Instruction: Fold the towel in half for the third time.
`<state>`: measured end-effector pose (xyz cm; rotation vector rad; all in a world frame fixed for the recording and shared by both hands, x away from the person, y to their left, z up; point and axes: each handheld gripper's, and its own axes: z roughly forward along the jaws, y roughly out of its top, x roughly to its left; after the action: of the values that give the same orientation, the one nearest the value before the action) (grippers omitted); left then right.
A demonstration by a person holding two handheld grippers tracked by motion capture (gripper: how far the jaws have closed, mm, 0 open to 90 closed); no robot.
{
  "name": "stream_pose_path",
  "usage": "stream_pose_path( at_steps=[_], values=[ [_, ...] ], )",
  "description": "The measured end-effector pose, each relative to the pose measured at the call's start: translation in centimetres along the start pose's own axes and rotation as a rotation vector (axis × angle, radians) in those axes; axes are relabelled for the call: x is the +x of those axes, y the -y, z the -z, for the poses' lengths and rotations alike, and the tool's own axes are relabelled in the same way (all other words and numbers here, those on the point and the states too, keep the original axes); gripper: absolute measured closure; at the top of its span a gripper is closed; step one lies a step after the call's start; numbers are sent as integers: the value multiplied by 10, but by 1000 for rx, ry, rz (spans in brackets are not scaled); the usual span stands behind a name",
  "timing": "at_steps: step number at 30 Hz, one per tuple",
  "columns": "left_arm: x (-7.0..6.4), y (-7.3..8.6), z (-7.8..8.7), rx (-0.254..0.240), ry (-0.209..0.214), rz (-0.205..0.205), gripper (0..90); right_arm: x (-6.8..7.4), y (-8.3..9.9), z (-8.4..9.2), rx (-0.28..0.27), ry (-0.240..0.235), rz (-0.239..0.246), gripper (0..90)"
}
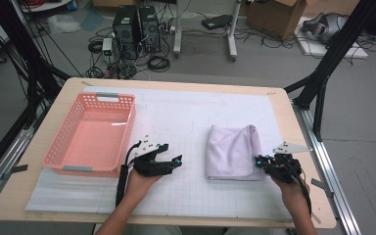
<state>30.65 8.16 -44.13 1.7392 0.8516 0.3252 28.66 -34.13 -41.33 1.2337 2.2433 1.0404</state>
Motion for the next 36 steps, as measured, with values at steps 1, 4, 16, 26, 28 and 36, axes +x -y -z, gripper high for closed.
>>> stream_pose_path(
  at_steps=[1,4,16,26,28,36],
  values=[
    [0,0,0,1,0,0,288,-2,2,3,7,18,-13,820],
    [0,0,0,-1,-2,-1,287,-8,9,6,25,47,-54,664],
    [0,1,-1,7,1,-2,288,3,-42,-15,-95,42,56,645],
    [1,2,0,9,-2,0,288,-13,-23,-38,64,67,16,741],
    [1,2,0,9,-3,-4,288,-21,-9,-33,53,51,-22,748],
    [2,2,0,8,-8,0,288,-20,-29,-21,-27,11,-22,665]
  ],
)
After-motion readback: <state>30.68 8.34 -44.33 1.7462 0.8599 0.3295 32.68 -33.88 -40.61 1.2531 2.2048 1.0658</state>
